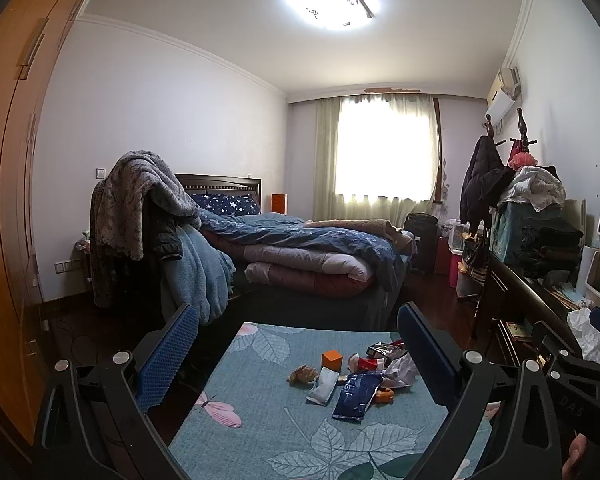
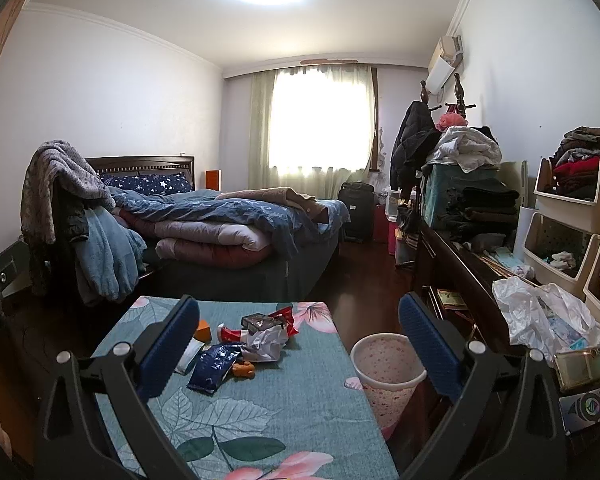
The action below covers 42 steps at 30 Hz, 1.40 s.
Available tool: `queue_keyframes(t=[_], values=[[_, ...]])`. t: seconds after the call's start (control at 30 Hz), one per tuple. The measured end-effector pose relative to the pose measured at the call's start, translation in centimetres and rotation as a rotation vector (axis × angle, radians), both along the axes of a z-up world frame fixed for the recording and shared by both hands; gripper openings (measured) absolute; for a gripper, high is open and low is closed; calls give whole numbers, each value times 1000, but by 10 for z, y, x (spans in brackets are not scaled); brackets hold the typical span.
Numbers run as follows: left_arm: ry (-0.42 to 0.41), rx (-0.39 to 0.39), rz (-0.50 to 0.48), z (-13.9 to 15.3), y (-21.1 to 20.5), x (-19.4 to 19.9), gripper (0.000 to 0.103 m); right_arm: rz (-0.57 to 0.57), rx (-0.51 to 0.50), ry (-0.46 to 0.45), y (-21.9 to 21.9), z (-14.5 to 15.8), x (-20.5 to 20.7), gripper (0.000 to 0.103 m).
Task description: Collect trash
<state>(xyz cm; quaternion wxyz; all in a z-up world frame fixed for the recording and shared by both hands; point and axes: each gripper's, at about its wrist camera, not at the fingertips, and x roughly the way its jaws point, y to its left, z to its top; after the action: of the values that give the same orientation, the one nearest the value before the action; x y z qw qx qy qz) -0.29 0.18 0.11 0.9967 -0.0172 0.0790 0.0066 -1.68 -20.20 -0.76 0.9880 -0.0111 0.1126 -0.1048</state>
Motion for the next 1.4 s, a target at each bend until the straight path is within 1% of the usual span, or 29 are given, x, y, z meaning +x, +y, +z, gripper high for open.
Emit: queue_keyframes(t=[0.5,0.83,1.4], values=[[2,-1,1,2,0,-1,99,-1,5,8,-2,-3,1,100],[8,1,2,-5,-1,0,99,3,5,17,-3,-7,2,100],[11,1,1,-6,-1,1,99,6,4,26,-3,-9,3,100]])
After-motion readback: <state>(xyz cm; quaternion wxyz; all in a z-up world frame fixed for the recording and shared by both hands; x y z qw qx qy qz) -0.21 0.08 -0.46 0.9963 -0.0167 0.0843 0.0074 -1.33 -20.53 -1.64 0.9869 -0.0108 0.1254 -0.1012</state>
